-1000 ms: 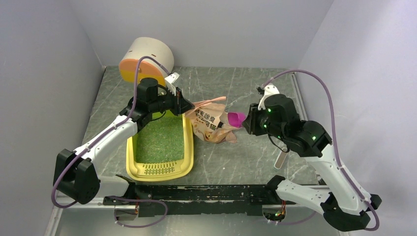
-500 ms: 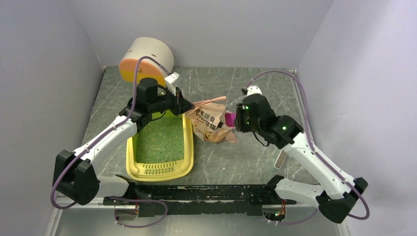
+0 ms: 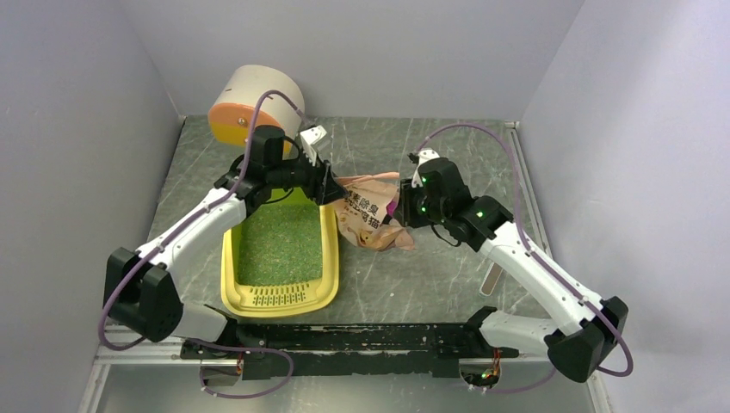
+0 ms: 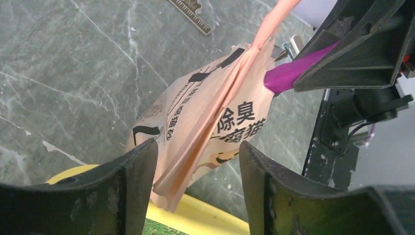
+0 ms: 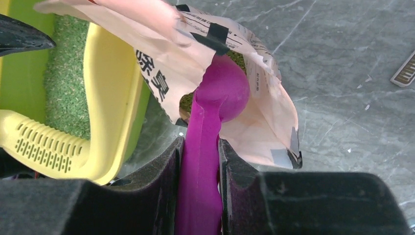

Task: Fill the litter box with clean litter
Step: 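Scoop the cat litter from the cat litter bag.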

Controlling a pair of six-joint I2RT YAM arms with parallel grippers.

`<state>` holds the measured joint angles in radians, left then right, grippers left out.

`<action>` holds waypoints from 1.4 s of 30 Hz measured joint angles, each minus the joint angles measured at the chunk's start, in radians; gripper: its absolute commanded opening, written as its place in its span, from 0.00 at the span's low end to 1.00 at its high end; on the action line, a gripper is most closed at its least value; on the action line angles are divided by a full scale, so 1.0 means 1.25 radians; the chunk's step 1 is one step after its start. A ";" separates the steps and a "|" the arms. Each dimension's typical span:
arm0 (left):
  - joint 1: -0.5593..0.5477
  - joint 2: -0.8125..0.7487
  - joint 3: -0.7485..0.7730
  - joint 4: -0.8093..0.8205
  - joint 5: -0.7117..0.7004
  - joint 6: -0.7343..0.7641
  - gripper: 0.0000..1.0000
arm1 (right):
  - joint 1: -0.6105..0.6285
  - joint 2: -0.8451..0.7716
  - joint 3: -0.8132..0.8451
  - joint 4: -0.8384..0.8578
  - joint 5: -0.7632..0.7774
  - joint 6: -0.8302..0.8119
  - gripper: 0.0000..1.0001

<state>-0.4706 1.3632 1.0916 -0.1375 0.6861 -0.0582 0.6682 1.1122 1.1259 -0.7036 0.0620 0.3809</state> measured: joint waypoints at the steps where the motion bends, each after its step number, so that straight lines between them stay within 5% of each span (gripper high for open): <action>1: 0.000 0.018 0.016 -0.013 0.009 0.017 0.69 | -0.003 0.009 0.000 0.000 -0.003 -0.004 0.00; 6: 0.002 0.077 0.063 -0.049 0.034 0.073 0.67 | -0.019 0.060 0.000 0.003 -0.039 -0.022 0.00; 24: 0.004 0.164 0.086 -0.107 0.099 0.137 0.05 | -0.101 0.195 -0.064 0.102 -0.299 -0.084 0.00; 32: 0.004 0.142 0.078 -0.084 0.103 0.128 0.05 | -0.237 0.140 -0.077 0.117 -0.483 -0.068 0.00; 42: 0.000 0.113 0.056 -0.057 0.103 0.111 0.05 | -0.259 0.119 0.019 -0.042 -0.350 -0.077 0.00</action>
<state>-0.4709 1.5043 1.1622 -0.2092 0.8154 0.0811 0.3447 1.2606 1.1500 -0.7563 -0.3759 0.2844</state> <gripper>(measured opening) 0.059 0.300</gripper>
